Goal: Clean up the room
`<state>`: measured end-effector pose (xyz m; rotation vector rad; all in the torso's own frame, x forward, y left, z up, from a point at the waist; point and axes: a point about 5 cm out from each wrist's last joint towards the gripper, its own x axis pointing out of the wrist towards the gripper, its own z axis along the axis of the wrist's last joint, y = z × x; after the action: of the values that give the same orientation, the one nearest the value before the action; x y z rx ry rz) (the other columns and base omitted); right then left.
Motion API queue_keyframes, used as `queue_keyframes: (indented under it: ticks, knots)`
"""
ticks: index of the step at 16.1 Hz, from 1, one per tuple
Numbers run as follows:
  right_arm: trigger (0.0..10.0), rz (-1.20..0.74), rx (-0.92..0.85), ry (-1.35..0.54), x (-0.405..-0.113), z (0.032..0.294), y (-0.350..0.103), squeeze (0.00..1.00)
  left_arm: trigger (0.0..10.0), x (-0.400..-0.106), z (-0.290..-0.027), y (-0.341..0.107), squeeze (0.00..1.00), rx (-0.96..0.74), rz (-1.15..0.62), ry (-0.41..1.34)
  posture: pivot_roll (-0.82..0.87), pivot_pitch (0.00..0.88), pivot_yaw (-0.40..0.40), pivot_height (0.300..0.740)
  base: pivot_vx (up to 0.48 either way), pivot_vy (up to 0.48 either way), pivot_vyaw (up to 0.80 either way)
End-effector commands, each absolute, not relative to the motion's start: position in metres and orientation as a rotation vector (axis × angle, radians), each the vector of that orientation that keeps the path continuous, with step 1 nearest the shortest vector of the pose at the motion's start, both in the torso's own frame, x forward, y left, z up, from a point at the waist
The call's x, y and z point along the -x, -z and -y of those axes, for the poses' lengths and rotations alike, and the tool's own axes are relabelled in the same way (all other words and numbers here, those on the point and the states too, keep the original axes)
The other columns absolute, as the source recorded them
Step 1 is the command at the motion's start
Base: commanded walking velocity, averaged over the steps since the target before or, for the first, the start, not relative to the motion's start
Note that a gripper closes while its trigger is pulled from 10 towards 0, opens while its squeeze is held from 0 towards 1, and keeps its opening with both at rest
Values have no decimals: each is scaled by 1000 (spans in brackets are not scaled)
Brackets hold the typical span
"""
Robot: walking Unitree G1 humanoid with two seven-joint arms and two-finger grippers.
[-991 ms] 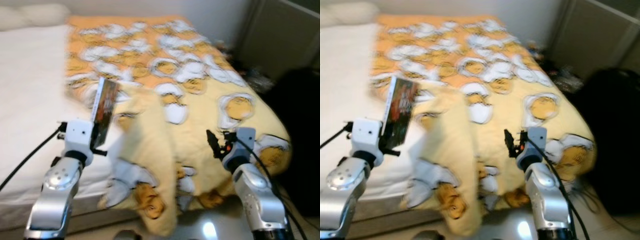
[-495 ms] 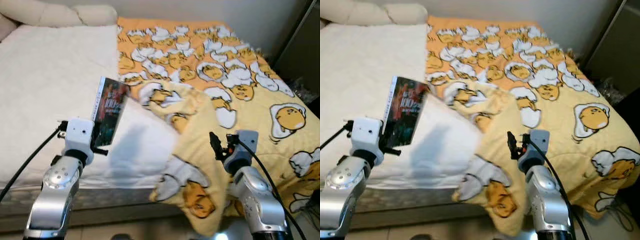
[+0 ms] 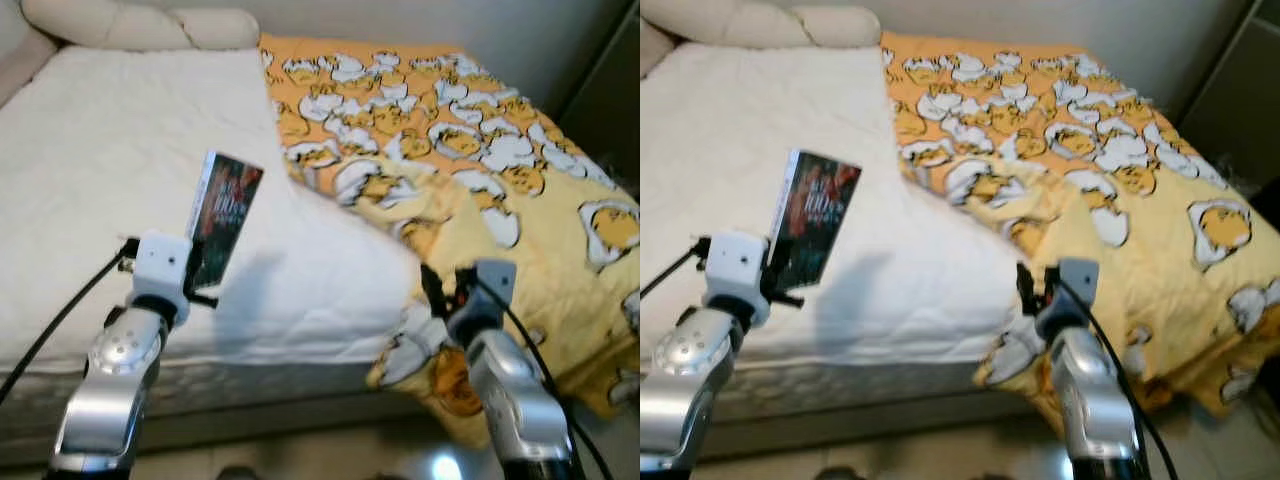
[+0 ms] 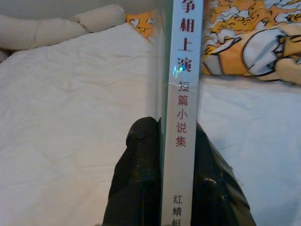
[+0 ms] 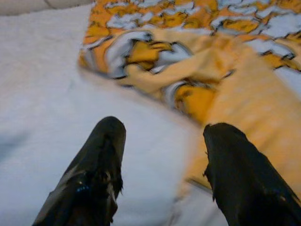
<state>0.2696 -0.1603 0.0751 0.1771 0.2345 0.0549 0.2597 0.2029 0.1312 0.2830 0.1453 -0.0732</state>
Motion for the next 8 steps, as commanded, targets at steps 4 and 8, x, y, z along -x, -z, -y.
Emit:
queue_keyframes:
  ticks: [4, 8]
  knots:
    - [10000, -225, -135, -122, -270, 160, -80, 0, 10000, -263, -202, -142, 0, -290, -96, 59, 38, 0, -60, 740, 0, 426, -400]
    - [10000, -220, -128, -98, -271, 163, -79, 0, 10000, -262, -201, -141, 0, -290, -96, 58, 39, 0, -56, 740, 0, 423, 0]
